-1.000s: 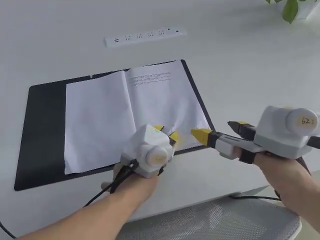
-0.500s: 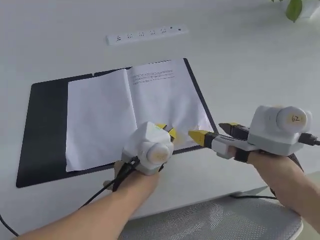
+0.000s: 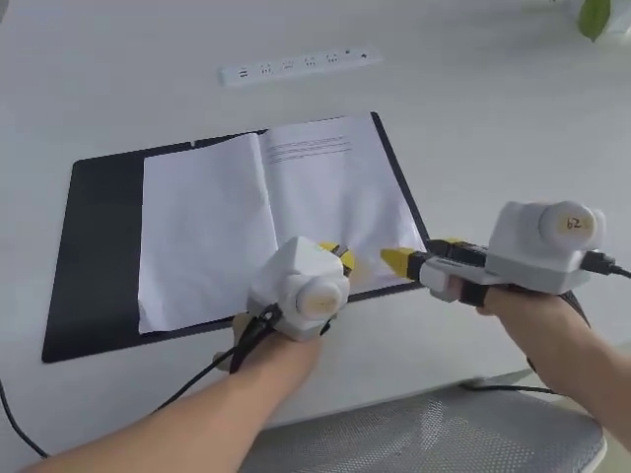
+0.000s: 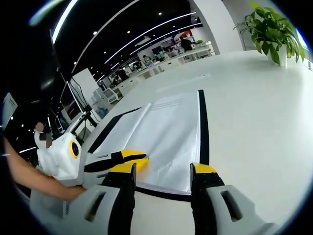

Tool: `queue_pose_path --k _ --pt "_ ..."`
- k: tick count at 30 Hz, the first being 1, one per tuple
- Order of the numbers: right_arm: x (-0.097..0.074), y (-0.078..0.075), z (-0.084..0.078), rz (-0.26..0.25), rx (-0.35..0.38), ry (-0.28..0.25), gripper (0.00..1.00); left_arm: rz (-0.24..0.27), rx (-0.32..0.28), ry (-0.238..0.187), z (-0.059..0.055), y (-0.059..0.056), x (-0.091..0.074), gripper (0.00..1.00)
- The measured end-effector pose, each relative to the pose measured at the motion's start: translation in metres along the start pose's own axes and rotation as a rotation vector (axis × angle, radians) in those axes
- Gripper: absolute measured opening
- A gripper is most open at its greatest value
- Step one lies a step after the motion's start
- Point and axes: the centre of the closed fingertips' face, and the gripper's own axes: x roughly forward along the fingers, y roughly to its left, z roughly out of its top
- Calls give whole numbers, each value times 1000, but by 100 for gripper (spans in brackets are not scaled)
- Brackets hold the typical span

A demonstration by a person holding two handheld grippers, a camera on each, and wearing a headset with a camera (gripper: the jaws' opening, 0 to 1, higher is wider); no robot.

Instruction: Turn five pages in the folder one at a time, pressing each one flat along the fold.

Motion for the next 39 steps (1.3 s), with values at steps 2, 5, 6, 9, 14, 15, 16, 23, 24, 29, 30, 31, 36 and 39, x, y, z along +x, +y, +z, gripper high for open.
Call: queue_pose_path --k 2,5,6,9,14,15,16,23,24,29,30,31,36,39 --pt "2 -5 -3 -9 16 15 43 -1 -1 2 0 0 0 4" --pt "3 -5 -4 -6 29 18 42 -2 0 3 0 0 0 5" --pt "3 -5 -4 -4 30 16 41 -2 -1 3 0 0 0 5" --pt "3 -5 -5 -4 42 18 41 -1 -1 3 0 0 0 5" --pt "3 -5 -10 1 52 28 38 0 -5 2 1 0 0 5" --pt "3 -5 -10 -1 51 27 37 0 -5 2 1 0 0 5" --pt "3 -5 -11 -1 55 27 36 0 -4 1 1 0 0 5" --pt "0 -12 -13 -17 58 29 23 1 -7 0 1 0 -1 5" --pt "0 -12 -13 -19 55 28 21 1 -8 0 1 0 -1 5" --pt "-2 -15 -13 -30 59 23 14 1 -8 -1 1 0 -1 5" --pt "-3 -15 -12 -31 60 21 13 1 -7 -1 1 0 -1 5" --pt "-3 -15 -12 -32 59 19 12 1 -6 -1 1 0 -1 5" --pt "-7 -19 -7 -51 38 3 1 1 -7 -1 1 1 -1 5" --pt "-7 -18 -6 -45 22 4 0 2 -8 -1 1 1 -1 5"
